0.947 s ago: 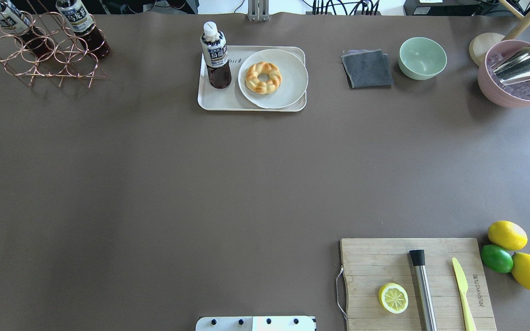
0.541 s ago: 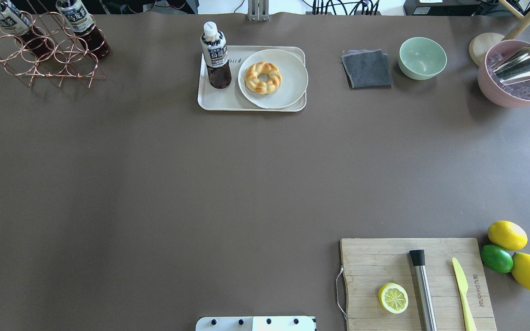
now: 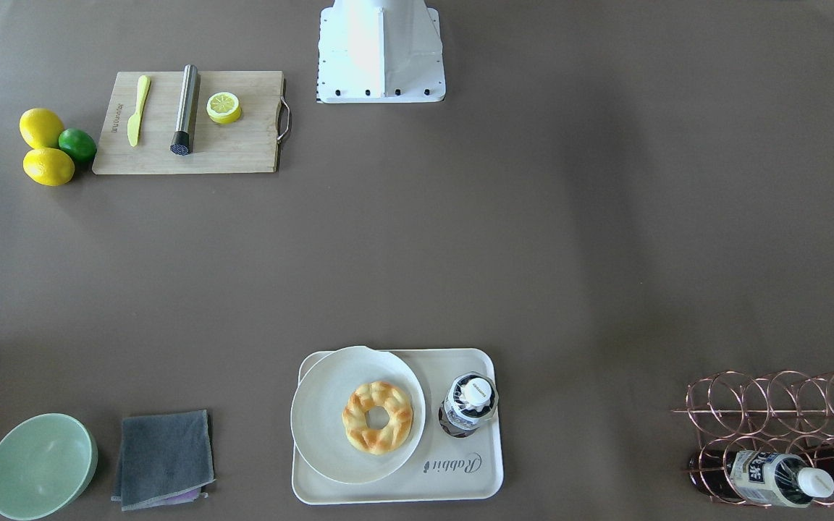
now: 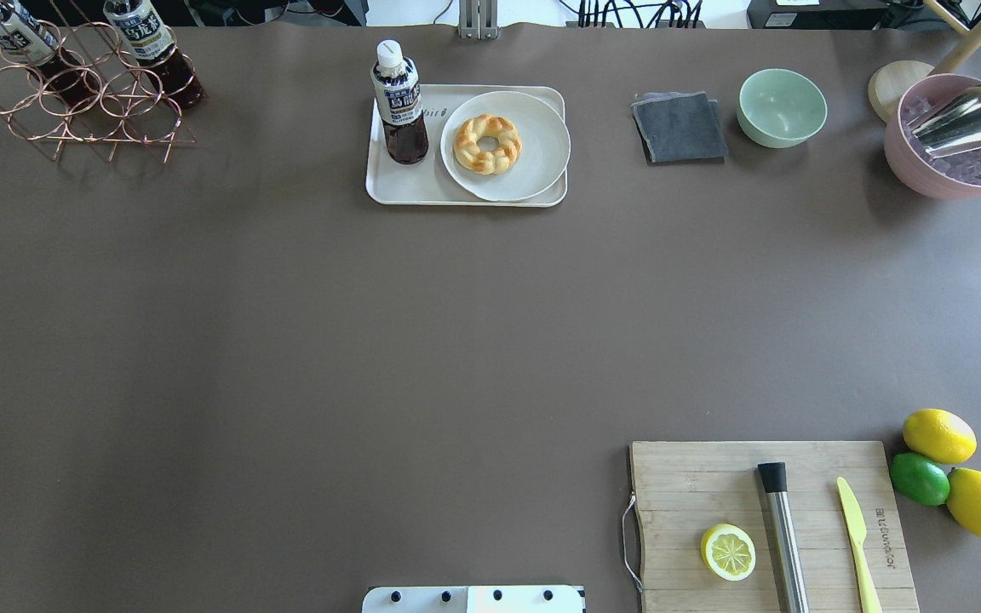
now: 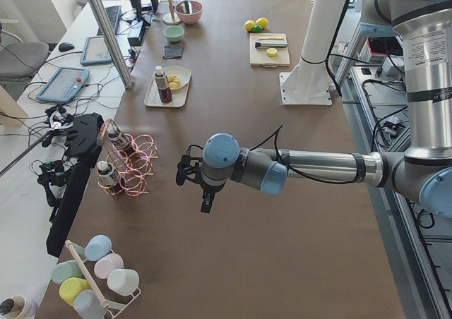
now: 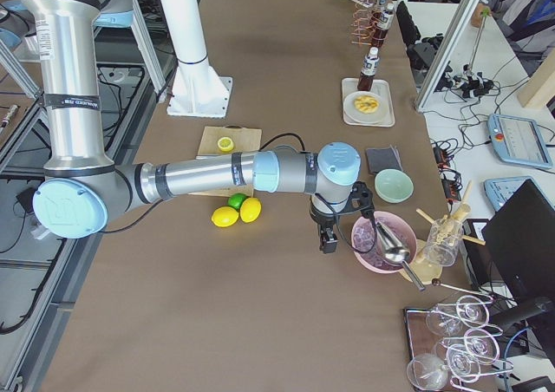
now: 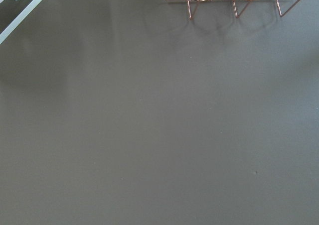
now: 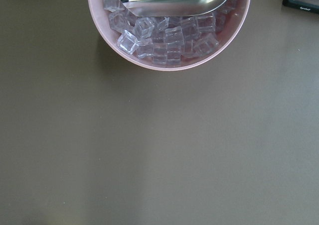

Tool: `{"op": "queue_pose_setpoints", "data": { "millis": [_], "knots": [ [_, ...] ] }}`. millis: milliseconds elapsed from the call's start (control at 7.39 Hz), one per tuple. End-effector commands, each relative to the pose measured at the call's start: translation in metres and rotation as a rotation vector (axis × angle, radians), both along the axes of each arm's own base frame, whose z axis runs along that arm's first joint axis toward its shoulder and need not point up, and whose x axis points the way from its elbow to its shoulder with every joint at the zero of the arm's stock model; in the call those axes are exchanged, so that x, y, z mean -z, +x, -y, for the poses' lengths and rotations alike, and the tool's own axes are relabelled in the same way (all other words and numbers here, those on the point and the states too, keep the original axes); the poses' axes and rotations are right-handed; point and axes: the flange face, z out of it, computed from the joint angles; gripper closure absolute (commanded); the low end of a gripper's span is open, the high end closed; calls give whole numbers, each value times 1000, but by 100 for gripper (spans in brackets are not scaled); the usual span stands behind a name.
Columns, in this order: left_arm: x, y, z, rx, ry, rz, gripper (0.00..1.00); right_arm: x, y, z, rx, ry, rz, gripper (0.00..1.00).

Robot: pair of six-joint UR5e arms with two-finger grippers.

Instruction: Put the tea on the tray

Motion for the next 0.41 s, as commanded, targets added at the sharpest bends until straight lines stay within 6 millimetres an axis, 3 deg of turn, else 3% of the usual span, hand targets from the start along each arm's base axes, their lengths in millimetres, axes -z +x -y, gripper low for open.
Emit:
{"op": "queue_pose_setpoints", "data": {
  "millis": [0,271],
  "knots": [
    [2,-4,0,12,5,6,2,8,-3,5,5,17,0,0],
    [11,-6,5,21,29,25,2,13,-3,5,5,26,2,0]
  ]
}}
